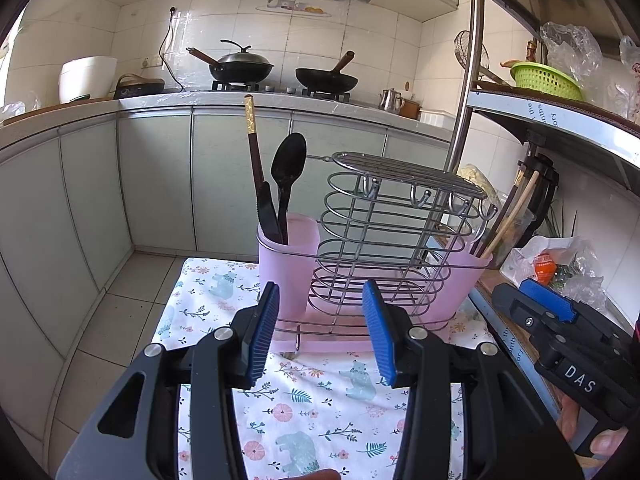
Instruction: Organize utensils
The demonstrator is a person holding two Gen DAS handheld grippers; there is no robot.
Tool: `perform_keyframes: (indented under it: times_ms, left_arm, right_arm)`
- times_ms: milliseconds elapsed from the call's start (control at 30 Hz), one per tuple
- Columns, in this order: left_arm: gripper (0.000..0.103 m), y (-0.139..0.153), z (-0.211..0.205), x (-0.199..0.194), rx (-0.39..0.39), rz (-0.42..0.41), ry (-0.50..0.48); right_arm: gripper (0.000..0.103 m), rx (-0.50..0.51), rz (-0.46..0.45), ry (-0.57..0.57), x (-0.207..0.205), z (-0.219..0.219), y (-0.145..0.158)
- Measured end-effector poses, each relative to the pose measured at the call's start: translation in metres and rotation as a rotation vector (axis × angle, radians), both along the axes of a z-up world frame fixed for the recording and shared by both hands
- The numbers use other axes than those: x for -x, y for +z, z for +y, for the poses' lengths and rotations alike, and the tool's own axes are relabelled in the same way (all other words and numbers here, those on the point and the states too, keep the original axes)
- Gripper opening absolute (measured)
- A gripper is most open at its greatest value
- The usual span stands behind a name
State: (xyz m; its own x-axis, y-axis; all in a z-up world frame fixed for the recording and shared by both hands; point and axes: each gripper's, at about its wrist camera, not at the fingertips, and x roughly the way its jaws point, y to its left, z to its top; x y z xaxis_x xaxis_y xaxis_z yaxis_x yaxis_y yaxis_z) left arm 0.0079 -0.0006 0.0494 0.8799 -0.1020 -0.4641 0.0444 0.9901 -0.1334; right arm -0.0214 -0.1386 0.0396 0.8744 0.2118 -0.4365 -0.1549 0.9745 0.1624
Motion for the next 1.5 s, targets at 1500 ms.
perform_keyframes:
  times_ms: [1500]
  left_arm:
    - [0.044,-0.0031,-0.0066,0.0013,-0.011,0.001,-0.041]
  right_arm:
    - [0.051,0.012,0.013,-0.008,0.0009,0.001,-0.0044]
